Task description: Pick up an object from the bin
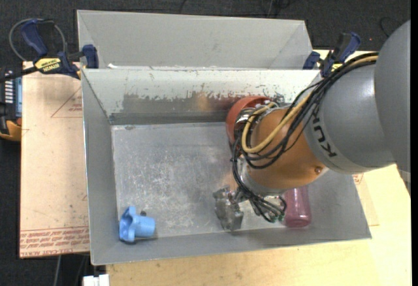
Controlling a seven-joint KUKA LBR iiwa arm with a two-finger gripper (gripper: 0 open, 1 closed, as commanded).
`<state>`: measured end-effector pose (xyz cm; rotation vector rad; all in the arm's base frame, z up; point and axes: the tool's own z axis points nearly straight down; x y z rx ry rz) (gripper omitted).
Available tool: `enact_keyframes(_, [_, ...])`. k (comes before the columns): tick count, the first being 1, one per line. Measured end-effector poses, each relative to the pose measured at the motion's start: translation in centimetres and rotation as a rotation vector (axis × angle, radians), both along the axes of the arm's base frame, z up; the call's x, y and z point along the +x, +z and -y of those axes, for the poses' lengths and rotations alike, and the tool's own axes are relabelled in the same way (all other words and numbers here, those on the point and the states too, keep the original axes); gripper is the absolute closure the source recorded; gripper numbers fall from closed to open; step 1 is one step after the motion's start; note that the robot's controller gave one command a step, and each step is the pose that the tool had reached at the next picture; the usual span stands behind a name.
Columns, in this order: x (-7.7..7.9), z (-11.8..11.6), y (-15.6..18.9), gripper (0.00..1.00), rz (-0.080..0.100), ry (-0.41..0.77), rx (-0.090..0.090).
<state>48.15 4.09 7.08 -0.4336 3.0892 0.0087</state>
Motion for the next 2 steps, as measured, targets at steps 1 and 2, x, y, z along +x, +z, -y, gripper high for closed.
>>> enact_keyframes(1, [-0.2, 0.0, 2.2, 1.0, -0.006, -0.001, 0.0])
enact_keyframes(2, [-0.1, 0.0, 4.6, 1.0, -0.003, -0.002, 0.0])
